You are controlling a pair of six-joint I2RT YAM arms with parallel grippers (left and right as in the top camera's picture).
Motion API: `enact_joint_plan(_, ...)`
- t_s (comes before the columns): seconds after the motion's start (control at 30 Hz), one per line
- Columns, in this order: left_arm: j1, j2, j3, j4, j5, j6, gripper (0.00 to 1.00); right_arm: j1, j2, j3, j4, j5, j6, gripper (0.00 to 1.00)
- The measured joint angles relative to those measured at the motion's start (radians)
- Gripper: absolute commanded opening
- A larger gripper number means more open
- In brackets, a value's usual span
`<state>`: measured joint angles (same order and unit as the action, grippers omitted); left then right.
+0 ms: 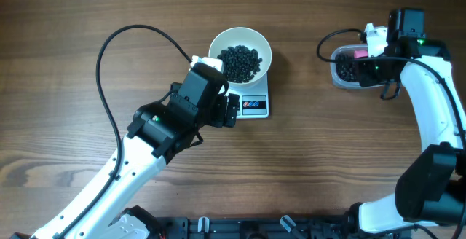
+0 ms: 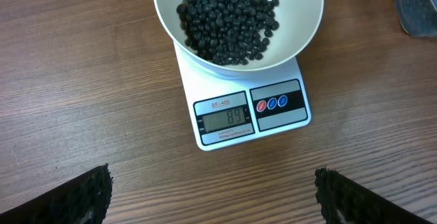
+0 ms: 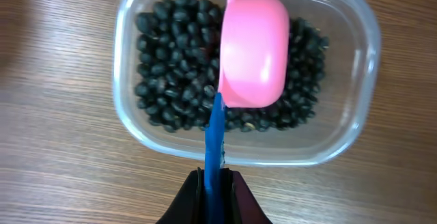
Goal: Scoop item into bowl and weigh 150g on scale
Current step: 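Return the cup to the bean tub and scoop again, then lift the filled pink cup and carry it over the white bowl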
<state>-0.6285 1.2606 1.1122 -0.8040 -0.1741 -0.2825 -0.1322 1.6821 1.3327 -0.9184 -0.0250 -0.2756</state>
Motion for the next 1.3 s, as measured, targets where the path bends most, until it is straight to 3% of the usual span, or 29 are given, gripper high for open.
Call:
enact_joint_plan(0.27, 0.000, 0.000, 0.000, 0.000, 0.000, 0.000, 1.00, -0.018, 0.001, 0.000, -0.023, -0.113, -0.031, 0.04)
enact_joint_plan(0.53, 0.000, 0.000, 0.000, 0.000, 0.000, 0.000, 1.00, -0.137, 0.001, 0.000, -0.068, -0.285, -0.071, 0.04)
enact_joint_plan(1.3, 0.000, 0.000, 0.000, 0.000, 0.000, 0.000, 1.00, -0.273, 0.064, 0.000, -0.084, -0.527, -0.071, 0.04)
